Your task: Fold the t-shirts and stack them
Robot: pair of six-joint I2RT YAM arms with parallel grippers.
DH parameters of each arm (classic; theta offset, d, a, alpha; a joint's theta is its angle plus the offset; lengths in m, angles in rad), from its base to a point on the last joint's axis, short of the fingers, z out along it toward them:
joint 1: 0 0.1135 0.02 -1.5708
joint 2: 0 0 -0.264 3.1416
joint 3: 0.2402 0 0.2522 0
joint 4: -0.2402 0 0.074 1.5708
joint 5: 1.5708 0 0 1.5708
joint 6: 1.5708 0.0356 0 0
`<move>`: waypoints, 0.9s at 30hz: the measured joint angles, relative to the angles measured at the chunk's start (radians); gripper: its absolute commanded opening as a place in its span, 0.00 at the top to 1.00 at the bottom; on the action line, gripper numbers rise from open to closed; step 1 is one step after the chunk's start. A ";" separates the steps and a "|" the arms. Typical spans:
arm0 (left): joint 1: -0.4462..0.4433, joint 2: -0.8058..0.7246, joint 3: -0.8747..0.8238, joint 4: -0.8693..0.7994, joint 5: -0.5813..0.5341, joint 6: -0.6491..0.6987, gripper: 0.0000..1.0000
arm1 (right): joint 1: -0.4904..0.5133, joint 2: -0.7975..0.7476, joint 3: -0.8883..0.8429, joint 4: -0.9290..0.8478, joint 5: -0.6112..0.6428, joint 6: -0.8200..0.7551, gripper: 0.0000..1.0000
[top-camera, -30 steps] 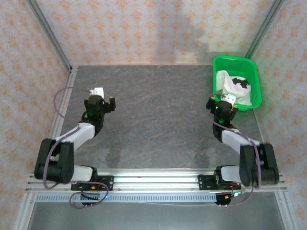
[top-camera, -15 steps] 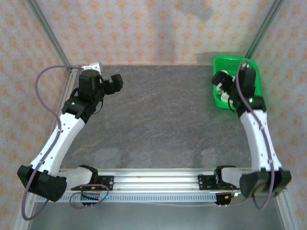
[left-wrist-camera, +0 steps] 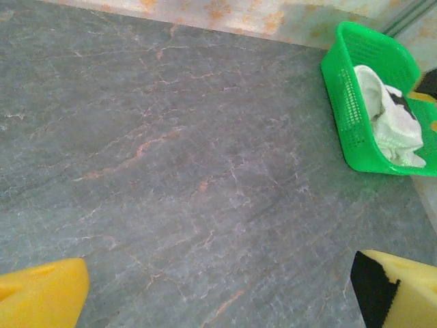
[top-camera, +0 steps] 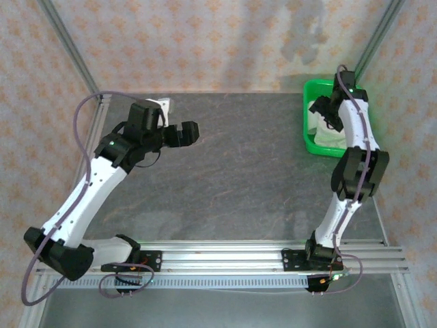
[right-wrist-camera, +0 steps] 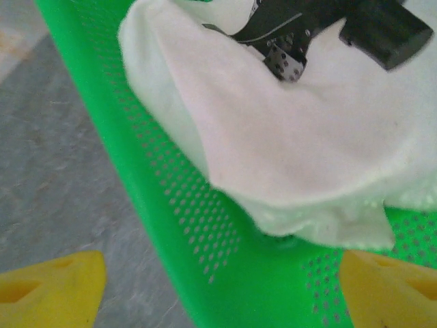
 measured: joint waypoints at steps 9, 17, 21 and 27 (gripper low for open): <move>0.000 -0.076 -0.023 -0.055 0.002 0.009 0.00 | 0.000 0.192 0.146 -0.081 0.103 -0.058 0.39; 0.000 -0.076 -0.029 -0.069 -0.024 0.010 0.00 | 0.000 0.237 0.167 -0.100 0.119 -0.073 0.89; 0.000 -0.076 -0.040 -0.068 -0.039 0.009 0.00 | 0.000 0.237 0.198 -0.104 0.112 -0.066 1.00; 0.000 -0.055 -0.044 -0.067 -0.074 0.005 0.00 | 0.004 0.149 0.216 -0.099 0.094 -0.031 1.00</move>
